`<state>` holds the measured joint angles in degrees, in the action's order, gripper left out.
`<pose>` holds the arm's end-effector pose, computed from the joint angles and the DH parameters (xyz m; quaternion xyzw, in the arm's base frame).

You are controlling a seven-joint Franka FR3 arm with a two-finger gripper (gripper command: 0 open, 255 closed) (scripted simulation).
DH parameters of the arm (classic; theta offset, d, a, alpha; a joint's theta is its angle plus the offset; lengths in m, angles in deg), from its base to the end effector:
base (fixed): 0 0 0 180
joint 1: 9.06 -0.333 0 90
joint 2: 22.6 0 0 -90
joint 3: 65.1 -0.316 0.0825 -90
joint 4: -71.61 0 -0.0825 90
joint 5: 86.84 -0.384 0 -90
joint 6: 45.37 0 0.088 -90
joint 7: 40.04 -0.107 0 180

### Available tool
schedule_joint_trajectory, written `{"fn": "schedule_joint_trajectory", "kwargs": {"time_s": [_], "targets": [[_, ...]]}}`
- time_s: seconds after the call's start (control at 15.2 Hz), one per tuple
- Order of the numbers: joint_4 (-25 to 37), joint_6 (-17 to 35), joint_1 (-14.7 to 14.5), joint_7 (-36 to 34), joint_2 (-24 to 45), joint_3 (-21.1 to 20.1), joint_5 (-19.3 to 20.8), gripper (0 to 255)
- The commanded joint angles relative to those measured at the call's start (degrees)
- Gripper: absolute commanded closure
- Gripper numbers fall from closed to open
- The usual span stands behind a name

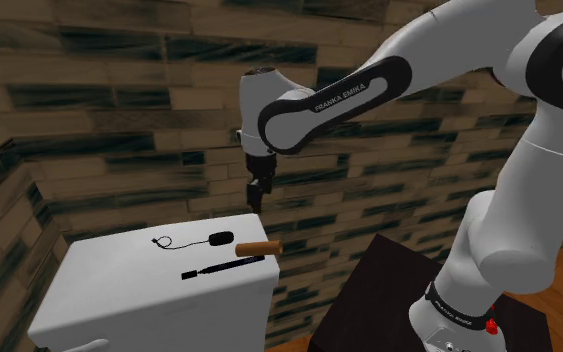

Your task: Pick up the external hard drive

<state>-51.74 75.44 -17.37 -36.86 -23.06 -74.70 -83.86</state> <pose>0.5063 0.1612 0.4003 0.9801 0.1964 -0.0151 0.0249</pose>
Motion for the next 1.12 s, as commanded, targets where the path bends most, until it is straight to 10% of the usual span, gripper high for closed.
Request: {"fn": "schedule_joint_trajectory", "kwargs": {"time_s": [0.0,0.66,1.06], "targets": [[2.9,1.4,-0.6,-0.1,4.2,-0.6,0.4,0],[20.4,4.5,-4.6,-0.1,23.8,-2.8,3.2,0],[19.2,8.1,-4.9,-0.6,26.3,-2.4,3.9,0]]}}
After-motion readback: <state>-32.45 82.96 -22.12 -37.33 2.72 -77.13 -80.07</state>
